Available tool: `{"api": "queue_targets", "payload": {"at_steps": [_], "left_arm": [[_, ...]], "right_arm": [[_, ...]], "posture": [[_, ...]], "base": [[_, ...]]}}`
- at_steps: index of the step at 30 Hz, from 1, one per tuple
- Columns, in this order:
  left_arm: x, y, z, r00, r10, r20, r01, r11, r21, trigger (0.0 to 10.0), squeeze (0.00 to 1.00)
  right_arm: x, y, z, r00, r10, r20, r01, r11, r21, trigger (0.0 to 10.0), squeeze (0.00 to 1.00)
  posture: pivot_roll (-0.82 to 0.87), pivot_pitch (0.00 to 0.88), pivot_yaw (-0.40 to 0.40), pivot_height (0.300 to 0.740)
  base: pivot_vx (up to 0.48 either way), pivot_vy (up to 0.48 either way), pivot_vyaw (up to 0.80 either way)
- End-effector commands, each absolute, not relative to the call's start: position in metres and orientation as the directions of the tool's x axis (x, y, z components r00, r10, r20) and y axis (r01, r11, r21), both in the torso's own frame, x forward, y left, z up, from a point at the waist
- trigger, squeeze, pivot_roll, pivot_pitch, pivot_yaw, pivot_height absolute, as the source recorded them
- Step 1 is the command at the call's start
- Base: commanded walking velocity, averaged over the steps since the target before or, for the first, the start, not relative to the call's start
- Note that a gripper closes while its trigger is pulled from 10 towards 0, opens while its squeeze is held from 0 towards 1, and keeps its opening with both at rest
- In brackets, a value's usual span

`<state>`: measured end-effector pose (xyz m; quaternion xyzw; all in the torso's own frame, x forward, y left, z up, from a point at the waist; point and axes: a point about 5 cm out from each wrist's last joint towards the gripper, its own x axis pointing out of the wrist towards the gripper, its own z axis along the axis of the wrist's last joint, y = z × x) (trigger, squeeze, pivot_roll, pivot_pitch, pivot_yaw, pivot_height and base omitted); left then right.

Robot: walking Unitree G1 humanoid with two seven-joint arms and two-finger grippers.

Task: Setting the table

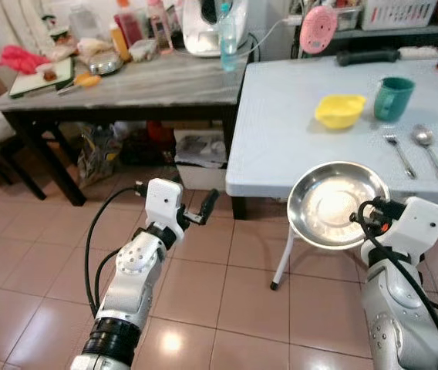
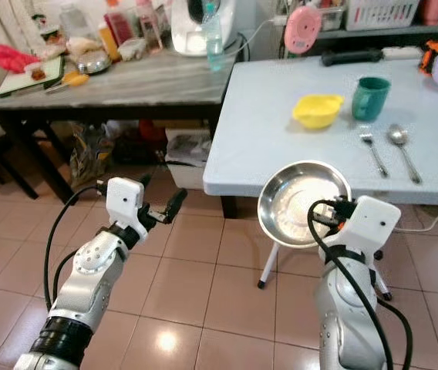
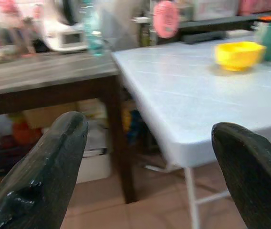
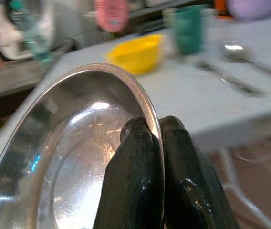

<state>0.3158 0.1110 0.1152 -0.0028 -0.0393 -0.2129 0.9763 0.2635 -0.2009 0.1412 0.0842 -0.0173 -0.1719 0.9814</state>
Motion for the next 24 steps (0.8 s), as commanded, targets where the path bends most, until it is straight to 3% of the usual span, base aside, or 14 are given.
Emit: {"api": "queue_targets", "payload": {"at_steps": [1, 21, 24], "left_arm": [[0.3159, 0.1219, 0.1150, 0.915, -0.398, 0.067, 0.397, 0.917, 0.030, 10.0, 0.00], [0.3149, 0.1228, 0.1119, 0.926, -0.374, 0.053, 0.373, 0.927, 0.029, 10.0, 0.00], [0.3157, 0.1246, 0.1087, 0.941, -0.338, 0.032, 0.338, 0.941, 0.016, 10.0, 0.00]], "right_arm": [[0.2666, -0.1913, 0.1458, 0.949, -0.314, 0.022, 0.304, 0.934, 0.190, 10.0, 0.00], [0.2661, -0.1942, 0.1460, 0.950, -0.312, 0.019, 0.303, 0.936, 0.180, 10.0, 0.00], [0.2656, -0.1963, 0.1456, 0.946, -0.323, 0.014, 0.315, 0.931, 0.186, 10.0, 0.00]], "posture": [[-0.16, 0.007, 0.124, 0.740], [-0.17, 0.016, 0.106, 0.740], [-0.17, 0.017, 0.107, 0.740]], "base": [[0.480, 0.000, 0.00], [0.480, 0.000, 0.00], [0.000, 0.000, 0.00]]}}
